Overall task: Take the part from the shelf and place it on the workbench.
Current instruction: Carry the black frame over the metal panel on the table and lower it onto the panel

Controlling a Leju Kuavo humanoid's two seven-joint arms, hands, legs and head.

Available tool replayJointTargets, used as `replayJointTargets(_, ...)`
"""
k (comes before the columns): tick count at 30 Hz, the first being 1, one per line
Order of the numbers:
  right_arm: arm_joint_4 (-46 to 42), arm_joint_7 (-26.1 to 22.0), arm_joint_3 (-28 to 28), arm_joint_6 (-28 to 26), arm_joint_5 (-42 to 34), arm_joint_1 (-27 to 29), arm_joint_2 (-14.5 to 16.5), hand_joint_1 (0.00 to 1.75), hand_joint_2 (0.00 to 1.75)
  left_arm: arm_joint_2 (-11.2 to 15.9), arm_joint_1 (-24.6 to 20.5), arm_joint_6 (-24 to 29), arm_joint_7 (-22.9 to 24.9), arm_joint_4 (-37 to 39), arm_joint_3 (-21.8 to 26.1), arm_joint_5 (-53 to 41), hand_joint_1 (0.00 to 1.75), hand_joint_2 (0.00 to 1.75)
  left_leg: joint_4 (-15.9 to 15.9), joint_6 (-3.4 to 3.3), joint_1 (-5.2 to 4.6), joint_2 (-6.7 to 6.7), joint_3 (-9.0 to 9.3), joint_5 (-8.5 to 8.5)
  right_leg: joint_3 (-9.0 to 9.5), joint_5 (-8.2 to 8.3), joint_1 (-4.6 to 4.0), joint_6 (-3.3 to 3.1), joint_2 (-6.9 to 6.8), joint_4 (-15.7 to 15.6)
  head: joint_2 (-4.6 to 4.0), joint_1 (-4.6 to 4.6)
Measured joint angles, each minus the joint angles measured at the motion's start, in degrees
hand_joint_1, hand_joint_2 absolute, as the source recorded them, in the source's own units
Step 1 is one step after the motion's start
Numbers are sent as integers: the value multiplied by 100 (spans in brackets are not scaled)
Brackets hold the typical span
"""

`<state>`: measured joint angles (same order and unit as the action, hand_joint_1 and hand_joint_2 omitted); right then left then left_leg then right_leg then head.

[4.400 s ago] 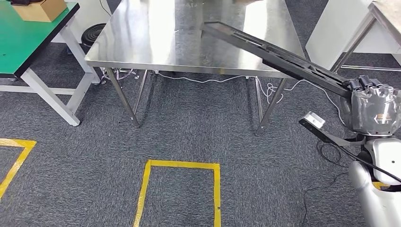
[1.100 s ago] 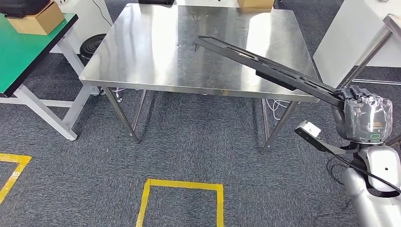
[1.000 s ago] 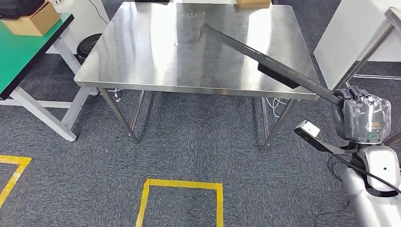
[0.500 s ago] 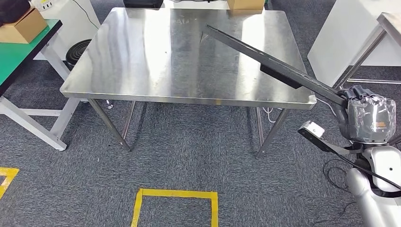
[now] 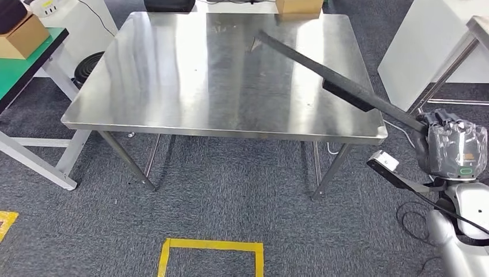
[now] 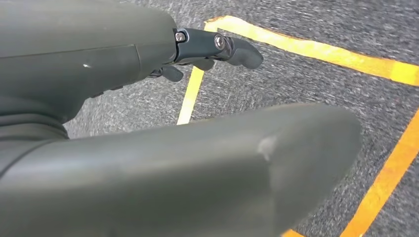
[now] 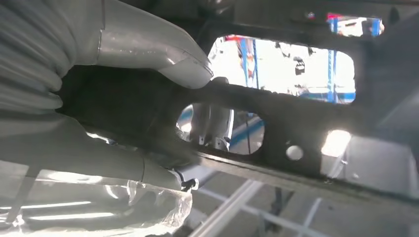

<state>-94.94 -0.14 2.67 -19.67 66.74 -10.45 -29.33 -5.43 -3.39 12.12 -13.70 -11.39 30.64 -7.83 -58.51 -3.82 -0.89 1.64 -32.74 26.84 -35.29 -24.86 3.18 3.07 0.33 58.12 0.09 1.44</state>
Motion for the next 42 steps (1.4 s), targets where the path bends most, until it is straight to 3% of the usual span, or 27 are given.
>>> replayJointTargets(2,-28,8,-24,-3,10,27,-5,175,175,3,5,31,-6,1,3,-1,0,0,-158,61,40,-29,-45,99,45,-14,14,-62,13,15,0,19)
replayJointTargets(3,-45,9,-33,-4,13,40,-9,175,175,4,0,37,-7,1,5,-2,0,0,-386,105,67,-61,-157,193,70,-28,17,-82,21,12,0,30)
replayJointTargets(5,-72,10,-55,-4,11,70,-14,175,175,1,-13,39,-9,1,11,-2,0,0,-1086,194,110,-129,-564,444,109,-65,-13,-122,26,12,0,54)
replayJointTargets(7,-83,12,-69,-4,8,96,-14,175,175,-4,-11,37,-9,1,17,-2,0,0,-1537,207,130,-153,-915,543,158,-116,-54,-146,30,12,0,56)
replayJointTargets(8,-85,13,-74,-4,8,106,-14,175,175,-5,-8,37,-9,2,18,-2,0,0,-1473,171,127,-154,-950,432,198,-145,-82,-150,34,10,0,56)
replayJointTargets(9,-92,13,-79,-4,9,115,-16,175,175,-6,-6,36,-9,2,19,-2,0,0,-1215,104,112,-153,-882,219,245,-174,-115,-154,39,6,0,55)
replayJointTargets(11,-114,12,-92,-4,10,126,-15,175,175,16,-15,36,-8,0,21,-2,0,0,-481,-127,31,-164,-610,-245,329,-219,-154,-163,45,-20,0,30)
replayJointTargets(13,-134,13,-106,-4,7,135,-21,175,175,33,-34,37,-14,-9,22,-4,0,0,-60,-267,-63,-185,-440,-416,376,-227,-116,-144,40,-88,0,0)
replayJointTargets(15,-151,15,-117,-6,3,153,-27,175,175,30,-46,38,-20,-15,22,-6,0,0,101,-277,-127,-184,-341,-435,434,-207,-87,-88,23,-199,0,9)
replayJointTargets(17,-172,12,-135,-8,7,169,-37,175,175,19,-44,38,-21,-16,23,-6,0,0,391,-337,-124,-180,-131,-548,459,-249,-123,-75,-8,-180,0,15)
replayJointTargets(18,-179,11,-145,-9,9,169,-52,175,175,12,-46,38,-20,-17,24,-6,0,0,525,-377,-104,-183,-34,-600,391,-335,-142,-93,-18,-15,0,8)
replayJointTargets(20,-179,10,-155,-9,9,166,-69,175,175,-7,-56,35,-19,-17,24,-6,0,0,624,-400,-76,-182,40,-632,23,-613,-142,-130,-25,661,0,-1)
replayJointTargets(22,-179,12,-156,-9,8,181,-67,175,175,-28,-61,30,-18,-16,24,-4,0,0,606,-359,-70,-167,39,-599,-329,-751,-107,-71,-27,1198,0,-4)
replayJointTargets(23,-178,13,-157,-8,6,186,-66,175,175,-40,-59,28,-17,-15,24,-2,0,0,578,-326,-62,-157,35,-576,-361,-688,-83,-5,-30,1183,0,-1)
replayJointTargets(25,-178,9,-159,-4,5,179,-68,175,175,-60,-52,32,-15,-12,25,5,0,0,444,-227,-32,-143,4,-495,-94,-356,-27,155,-42,553,0,-7)
replayJointTargets(26,-174,5,-158,3,3,166,-64,175,175,-63,-52,36,-16,-11,25,7,0,0,333,-159,-32,-136,-39,-430,74,-211,-21,196,-51,224,0,-12)
replayJointTargets(28,-169,-2,-157,24,-1,139,-64,175,175,-61,-54,44,-19,-10,25,7,0,0,120,-59,-45,-132,-132,-306,233,-96,-31,131,-50,-82,0,-8)
replayJointTargets(30,-170,1,-163,41,-9,131,-70,175,175,-59,-49,48,-21,-10,25,-5,0,0,26,-28,-42,-134,-178,-256,215,-103,-46,2,-36,-44,0,4)
replayJointTargets(32,-185,5,-188,46,-21,142,-81,175,175,-53,-38,49,-19,-9,26,-27,0,0,-93,15,-2,-135,-221,-167,224,-92,-21,-57,-34,-44,0,8)
replayJointTargets(34,-210,5,-225,49,-38,164,-106,175,175,-50,-33,49,-20,-7,25,-43,0,0,-572,105,52,-137,-423,140,232,-87,-1,-96,-34,-48,0,21)
replayJointTargets(36,-226,3,-257,93,-49,177,-137,175,175,-52,-28,46,-21,-5,25,-48,0,0,-1319,180,109,-140,-774,495,227,-90,-2,-108,-36,-45,0,32)
replayJointTargets(37,-226,7,-267,140,-15,176,-154,175,175,-52,-24,41,-22,-4,25,-50,0,0,-1570,198,132,-141,-900,564,226,-92,-4,-107,-35,-44,0,32)
replayJointTargets(38,-220,18,-273,194,62,165,-174,175,175,-52,-20,31,-22,-3,25,-49,0,0,-1603,201,146,-141,-926,512,227,-93,-4,-106,-33,-44,0,33)
replayJointTargets(39,-205,37,-275,243,170,140,-200,175,175,-52,-19,17,-22,-2,26,-48,0,0,-1398,186,152,-141,-837,356,232,-94,-5,-105,-28,-45,0,33)
replayJointTargets(42,-109,110,-275,293,499,-19,-287,175,175,-43,-27,-9,-42,-2,33,-46,0,0,-266,69,125,-139,-296,-155,242,-89,-6,-92,-6,-69,0,29)
